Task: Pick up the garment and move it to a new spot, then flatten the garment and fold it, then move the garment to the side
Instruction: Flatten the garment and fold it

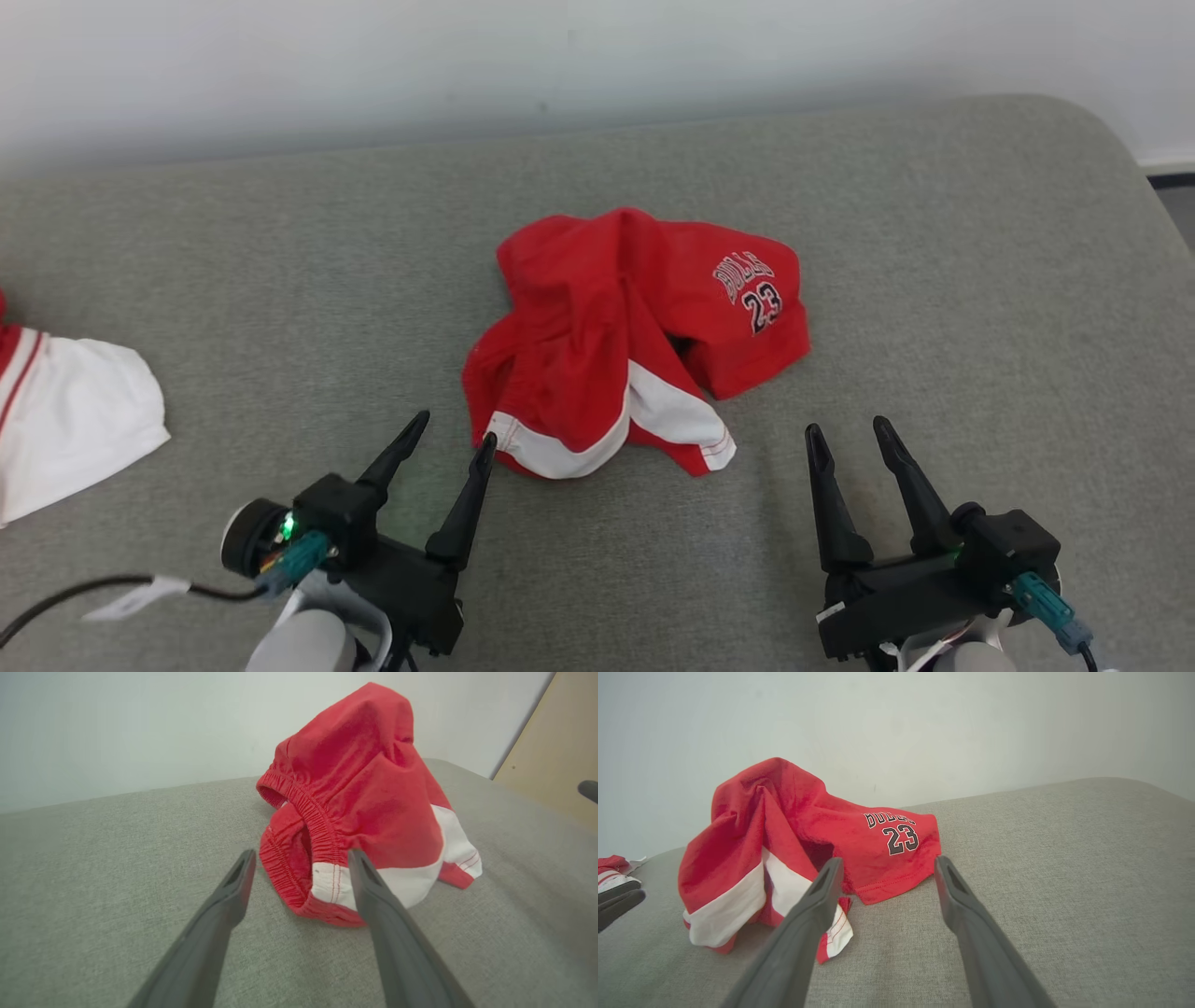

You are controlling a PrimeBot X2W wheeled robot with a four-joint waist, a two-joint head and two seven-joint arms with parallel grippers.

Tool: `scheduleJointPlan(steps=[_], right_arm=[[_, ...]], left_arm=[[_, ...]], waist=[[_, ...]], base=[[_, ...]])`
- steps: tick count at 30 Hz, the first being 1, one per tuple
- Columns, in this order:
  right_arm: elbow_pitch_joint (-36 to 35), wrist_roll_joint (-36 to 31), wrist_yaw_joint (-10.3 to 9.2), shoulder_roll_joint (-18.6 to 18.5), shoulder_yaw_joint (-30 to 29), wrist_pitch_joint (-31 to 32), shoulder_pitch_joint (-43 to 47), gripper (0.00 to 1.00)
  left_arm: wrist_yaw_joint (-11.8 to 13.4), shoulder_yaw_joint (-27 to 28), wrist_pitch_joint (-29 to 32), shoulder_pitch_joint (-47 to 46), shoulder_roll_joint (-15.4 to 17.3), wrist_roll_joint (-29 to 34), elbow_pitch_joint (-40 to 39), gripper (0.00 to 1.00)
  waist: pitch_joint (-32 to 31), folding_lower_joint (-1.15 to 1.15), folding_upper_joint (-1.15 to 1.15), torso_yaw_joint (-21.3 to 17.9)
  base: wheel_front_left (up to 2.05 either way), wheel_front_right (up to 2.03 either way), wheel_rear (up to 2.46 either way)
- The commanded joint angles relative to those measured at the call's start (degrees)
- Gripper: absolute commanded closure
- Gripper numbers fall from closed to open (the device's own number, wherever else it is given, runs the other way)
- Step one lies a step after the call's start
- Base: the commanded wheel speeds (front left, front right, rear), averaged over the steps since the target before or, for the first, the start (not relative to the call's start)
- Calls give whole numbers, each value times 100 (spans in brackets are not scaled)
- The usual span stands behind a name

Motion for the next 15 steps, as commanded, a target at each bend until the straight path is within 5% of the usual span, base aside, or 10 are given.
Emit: scheduleJointPlan(steps=[1,10,11,12,13,15], right_arm=[[-24,29,-12,1,8,-25,-69,0],[-45,118,-12,3,26,-26,7,0],[-41,118,-12,1,13,-26,12,0],[-35,118,-12,2,3,-26,12,0],[-29,121,-12,2,-12,-26,11,0],[-43,119,-12,3,-35,-26,26,0]], left_arm=[[10,-99,-14,-127,57,-73,107,0],[10,-920,-14,-688,285,-768,863,0],[10,-1051,-14,-709,295,-865,966,22],[10,-1148,-14,-771,301,-941,1022,77],[10,-1224,-14,-823,307,-1011,1077,100],[10,-1281,-14,-927,304,-1120,1073,100]], waist=[[154,-1,0,-193],[183,-1,0,-516],[177,-1,0,-529],[172,-1,0,-536],[166,-1,0,-541],[151,-1,0,-531]], base=[[0,0,0],[0,0,0],[0,0,0],[0,0,0],[0,0,0],[0,0,0]])
